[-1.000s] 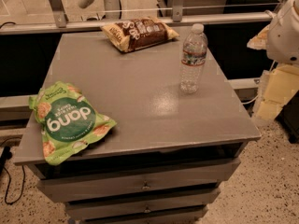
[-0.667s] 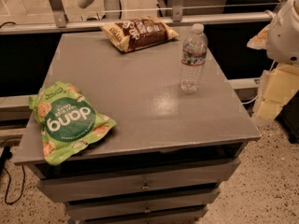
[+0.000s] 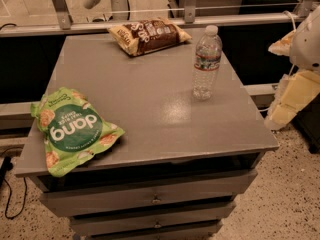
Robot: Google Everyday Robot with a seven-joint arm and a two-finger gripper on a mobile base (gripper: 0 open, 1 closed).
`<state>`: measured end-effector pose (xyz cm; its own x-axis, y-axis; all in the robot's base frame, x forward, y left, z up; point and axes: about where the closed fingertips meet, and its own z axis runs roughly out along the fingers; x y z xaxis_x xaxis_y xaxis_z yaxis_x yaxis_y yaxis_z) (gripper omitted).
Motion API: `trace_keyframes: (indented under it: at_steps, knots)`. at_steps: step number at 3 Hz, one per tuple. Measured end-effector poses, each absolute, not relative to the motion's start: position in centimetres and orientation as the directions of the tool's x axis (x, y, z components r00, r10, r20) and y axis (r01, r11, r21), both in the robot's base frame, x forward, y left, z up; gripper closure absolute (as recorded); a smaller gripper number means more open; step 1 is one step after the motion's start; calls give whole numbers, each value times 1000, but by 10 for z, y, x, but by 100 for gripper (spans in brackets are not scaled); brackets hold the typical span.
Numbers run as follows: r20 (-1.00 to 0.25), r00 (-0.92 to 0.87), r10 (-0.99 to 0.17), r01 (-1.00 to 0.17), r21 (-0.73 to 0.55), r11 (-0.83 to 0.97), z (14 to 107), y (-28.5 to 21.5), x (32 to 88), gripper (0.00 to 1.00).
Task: Knock water bottle over
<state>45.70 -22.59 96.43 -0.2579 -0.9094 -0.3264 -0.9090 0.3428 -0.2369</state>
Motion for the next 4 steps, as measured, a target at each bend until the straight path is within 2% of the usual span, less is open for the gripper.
trace_keyframes:
  at_steps: [2, 4]
  knots:
    - [-612, -235, -755, -872, -211, 442, 941, -217, 513, 0]
    - [-820, -150, -553, -880, -144, 453, 925, -167, 546, 0]
